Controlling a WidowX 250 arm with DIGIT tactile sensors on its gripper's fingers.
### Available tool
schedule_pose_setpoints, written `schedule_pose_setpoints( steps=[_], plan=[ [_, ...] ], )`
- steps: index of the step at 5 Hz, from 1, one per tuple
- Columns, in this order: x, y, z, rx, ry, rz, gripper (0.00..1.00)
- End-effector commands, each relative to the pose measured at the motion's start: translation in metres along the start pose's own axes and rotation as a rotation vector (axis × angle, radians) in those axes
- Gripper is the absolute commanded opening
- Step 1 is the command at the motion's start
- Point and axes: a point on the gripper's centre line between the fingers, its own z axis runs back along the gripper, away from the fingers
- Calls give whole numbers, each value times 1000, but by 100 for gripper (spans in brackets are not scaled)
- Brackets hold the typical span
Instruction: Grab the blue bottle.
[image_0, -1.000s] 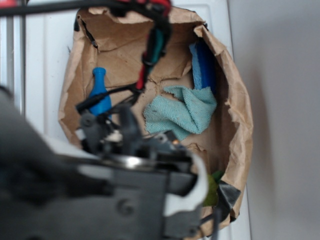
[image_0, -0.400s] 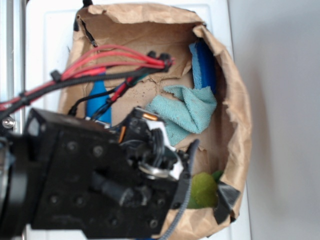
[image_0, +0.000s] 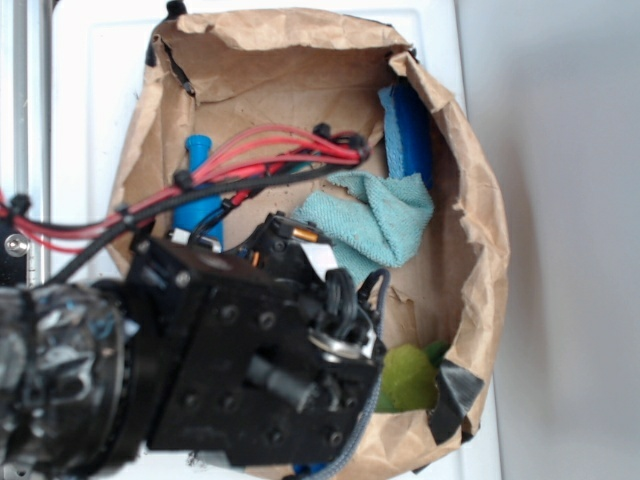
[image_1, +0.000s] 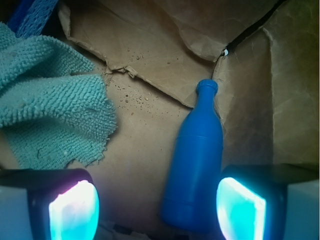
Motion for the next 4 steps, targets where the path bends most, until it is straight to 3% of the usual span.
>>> schedule_pose_setpoints(
  steps=[1, 2, 3, 4],
  plan=[
    [15, 6, 14, -44, -10, 47, 100],
    [15, 6, 14, -44, -10, 47, 100],
    [22, -2, 4, -57, 60, 18, 100],
    [33, -9, -17, -70, 30, 16, 100]
  ],
)
